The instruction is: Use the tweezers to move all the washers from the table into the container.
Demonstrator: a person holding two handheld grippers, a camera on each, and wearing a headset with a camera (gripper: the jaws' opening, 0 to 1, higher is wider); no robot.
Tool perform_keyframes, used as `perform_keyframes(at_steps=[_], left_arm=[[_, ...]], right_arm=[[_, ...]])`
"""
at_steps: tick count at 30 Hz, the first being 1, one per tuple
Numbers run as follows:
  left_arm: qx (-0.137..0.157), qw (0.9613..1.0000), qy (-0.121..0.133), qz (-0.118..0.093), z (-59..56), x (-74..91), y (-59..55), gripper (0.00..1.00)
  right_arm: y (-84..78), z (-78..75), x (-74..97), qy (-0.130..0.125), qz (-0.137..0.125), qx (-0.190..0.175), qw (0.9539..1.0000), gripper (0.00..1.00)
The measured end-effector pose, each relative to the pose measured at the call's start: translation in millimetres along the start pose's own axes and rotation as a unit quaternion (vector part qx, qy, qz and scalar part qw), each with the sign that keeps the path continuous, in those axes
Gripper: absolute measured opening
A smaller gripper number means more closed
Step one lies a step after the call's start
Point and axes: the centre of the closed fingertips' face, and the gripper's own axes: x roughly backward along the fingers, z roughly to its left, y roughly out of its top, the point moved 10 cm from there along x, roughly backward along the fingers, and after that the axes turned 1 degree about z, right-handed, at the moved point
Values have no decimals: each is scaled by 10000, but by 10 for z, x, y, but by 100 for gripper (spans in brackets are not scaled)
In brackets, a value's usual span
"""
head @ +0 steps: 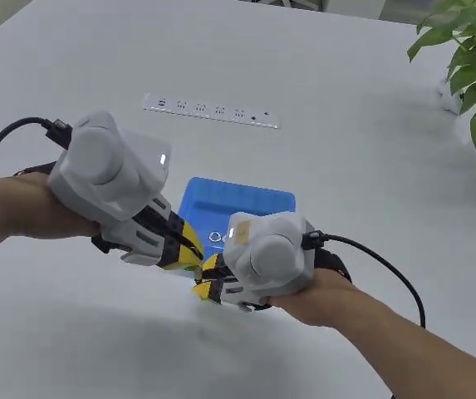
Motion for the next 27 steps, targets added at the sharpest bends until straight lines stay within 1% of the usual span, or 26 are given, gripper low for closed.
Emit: perform_keyframes(at_steps=[4, 17, 21, 27], left_arm=[[28, 10000, -17, 5, 18, -11, -10, 7], [35, 10000, -52, 63, 28, -56, -41, 7], [68, 10000, -43, 21, 37, -58, -41, 7], [64, 10000, -10, 19, 57, -67, -36, 7]], right_arm=[[-15, -9, -14, 15, 2, -27, 10000, 11], [-37, -7, -40, 40, 5, -46, 10000, 12], [-40, -13, -35, 37, -4, -70, 10000, 13], [-35, -17, 0, 0, -37, -104, 9999, 13]])
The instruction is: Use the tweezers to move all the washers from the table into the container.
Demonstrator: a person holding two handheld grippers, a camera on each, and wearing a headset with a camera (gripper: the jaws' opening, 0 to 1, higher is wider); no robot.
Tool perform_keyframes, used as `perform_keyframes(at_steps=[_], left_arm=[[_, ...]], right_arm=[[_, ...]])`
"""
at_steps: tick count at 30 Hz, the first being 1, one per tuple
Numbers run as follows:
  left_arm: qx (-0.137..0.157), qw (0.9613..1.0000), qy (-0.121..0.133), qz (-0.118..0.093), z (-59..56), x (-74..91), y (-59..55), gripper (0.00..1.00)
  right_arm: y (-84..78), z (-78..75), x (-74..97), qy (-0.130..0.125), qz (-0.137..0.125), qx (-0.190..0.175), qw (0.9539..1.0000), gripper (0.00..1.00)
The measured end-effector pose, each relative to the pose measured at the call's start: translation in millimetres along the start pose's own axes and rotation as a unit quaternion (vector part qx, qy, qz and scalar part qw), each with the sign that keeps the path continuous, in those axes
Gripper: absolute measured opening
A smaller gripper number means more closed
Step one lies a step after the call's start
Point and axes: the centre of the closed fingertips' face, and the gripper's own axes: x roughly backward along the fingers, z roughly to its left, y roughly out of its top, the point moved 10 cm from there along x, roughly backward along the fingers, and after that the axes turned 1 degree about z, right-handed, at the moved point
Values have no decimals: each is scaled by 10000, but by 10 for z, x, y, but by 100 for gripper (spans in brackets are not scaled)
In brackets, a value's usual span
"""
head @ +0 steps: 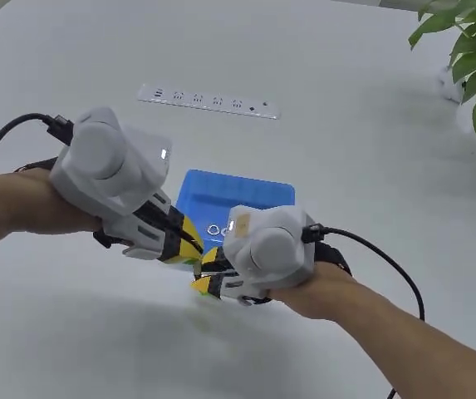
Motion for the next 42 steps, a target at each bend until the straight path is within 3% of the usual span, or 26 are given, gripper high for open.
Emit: perform_keyframes(at_steps=[29, 42], left_arm=[[-8, 10000, -21, -10, 9, -17, -2, 6], [1, 10000, 30, -81, -35, 95, 62, 6]], right_arm=[[0, 5, 18, 69, 14, -167, 9998, 9], [99, 28, 101, 52, 0, -97, 9999, 9]])
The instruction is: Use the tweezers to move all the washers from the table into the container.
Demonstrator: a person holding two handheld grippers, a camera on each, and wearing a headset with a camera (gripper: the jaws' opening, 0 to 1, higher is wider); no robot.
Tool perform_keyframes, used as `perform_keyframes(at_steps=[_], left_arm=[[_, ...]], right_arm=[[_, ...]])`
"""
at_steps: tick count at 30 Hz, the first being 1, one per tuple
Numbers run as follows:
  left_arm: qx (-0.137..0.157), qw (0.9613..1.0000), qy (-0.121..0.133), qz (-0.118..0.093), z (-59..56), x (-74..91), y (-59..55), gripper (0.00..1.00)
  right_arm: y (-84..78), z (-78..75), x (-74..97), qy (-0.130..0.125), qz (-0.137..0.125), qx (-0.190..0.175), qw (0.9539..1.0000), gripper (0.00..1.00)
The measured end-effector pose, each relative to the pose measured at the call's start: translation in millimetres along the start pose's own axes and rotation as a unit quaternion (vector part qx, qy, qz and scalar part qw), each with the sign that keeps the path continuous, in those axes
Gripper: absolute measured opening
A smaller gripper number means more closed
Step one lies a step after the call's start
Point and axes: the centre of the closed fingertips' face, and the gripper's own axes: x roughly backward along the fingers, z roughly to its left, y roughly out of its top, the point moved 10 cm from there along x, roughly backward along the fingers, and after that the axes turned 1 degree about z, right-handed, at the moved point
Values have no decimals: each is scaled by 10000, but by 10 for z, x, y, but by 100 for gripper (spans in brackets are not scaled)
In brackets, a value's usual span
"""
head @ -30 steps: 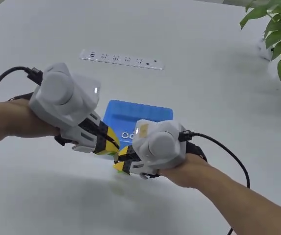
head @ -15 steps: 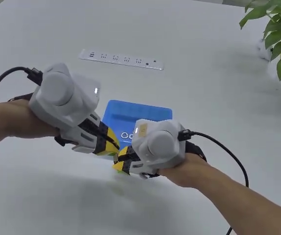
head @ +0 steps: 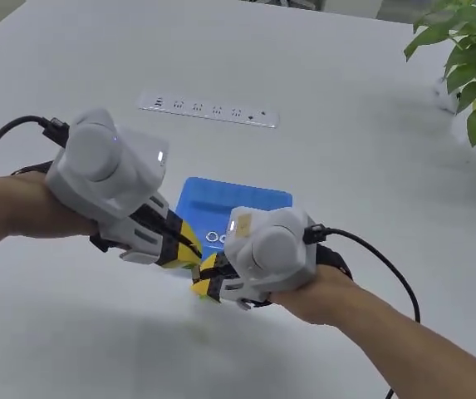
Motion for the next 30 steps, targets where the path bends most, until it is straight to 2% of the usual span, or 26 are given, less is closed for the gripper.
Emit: perform_keyframes(at_steps=[15, 30], left_arm=[[-36, 10000, 46, -51, -32, 176, 199, 6], [-266, 9995, 93, -104, 87, 296, 413, 6]], right_arm=[[173, 4, 213, -112, -25, 25, 9999, 9], [304, -139, 407, -341, -60, 44, 9994, 9]])
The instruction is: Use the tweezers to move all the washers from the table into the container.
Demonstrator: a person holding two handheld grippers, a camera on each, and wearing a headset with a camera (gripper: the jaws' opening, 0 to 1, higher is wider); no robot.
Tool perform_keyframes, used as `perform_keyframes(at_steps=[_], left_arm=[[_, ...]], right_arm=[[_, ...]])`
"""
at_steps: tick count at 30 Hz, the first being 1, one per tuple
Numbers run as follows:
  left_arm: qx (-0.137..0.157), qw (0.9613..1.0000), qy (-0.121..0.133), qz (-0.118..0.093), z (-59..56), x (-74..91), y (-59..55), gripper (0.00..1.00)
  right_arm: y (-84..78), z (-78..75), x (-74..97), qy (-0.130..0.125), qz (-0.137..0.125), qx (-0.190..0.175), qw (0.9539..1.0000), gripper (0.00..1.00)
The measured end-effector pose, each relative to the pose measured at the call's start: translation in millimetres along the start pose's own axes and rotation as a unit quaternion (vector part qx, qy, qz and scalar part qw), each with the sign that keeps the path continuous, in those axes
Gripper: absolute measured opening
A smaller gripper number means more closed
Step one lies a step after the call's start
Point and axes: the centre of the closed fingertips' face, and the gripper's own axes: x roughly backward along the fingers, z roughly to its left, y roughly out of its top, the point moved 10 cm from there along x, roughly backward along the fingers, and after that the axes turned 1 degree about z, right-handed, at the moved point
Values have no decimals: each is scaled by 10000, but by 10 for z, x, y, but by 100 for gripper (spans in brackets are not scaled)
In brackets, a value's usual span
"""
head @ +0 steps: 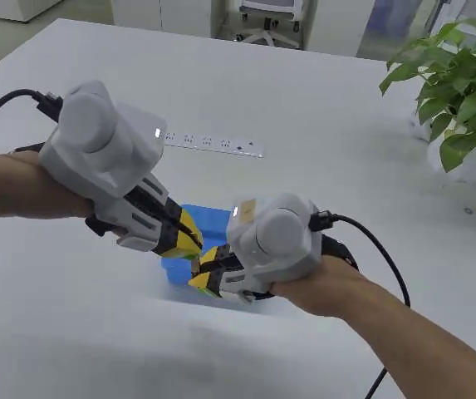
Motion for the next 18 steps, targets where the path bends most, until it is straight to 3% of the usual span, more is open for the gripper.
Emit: perform_keyframes(at_steps=[9, 18], left_arm=[[-128, 9999, 31, -30, 131, 3, 101, 6], [-176, 9998, 17, -41, 246, -50, 132, 6]], right_arm=[[12, -143, 86, -100, 26, 49, 9999, 9], [-34, -265, 109, -165, 81, 67, 9998, 9]])
